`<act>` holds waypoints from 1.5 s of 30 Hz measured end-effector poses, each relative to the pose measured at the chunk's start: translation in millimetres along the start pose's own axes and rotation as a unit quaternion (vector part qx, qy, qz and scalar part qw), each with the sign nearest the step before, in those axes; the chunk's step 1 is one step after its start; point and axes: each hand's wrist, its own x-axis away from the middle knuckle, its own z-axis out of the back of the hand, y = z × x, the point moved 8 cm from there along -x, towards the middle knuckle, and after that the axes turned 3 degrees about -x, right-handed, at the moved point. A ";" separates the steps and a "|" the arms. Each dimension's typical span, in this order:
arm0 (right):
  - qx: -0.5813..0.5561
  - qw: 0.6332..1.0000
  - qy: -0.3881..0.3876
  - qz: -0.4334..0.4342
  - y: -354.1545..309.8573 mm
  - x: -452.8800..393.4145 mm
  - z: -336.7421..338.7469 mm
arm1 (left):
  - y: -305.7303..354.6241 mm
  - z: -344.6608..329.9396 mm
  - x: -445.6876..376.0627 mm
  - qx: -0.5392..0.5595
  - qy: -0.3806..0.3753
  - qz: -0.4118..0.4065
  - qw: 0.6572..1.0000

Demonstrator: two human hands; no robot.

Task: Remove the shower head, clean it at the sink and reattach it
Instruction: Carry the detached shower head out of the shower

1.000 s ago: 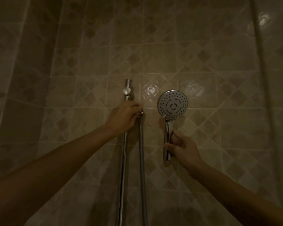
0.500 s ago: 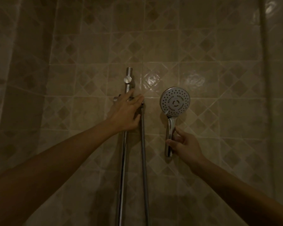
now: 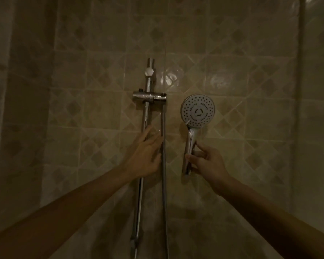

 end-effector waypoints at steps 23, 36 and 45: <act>-0.090 0.972 0.039 -0.212 161.8 218.1 -80.1 | 122.0 -134.7 278.3 0.618 -0.147 0.437 0.637; -0.083 0.934 0.094 -0.336 224.6 349.5 -98.5 | 187.4 -141.4 395.9 0.653 -0.248 0.463 0.545; -0.093 0.882 0.199 -0.417 227.5 483.8 -69.6 | 288.2 -132.0 464.8 0.690 -0.370 0.394 0.482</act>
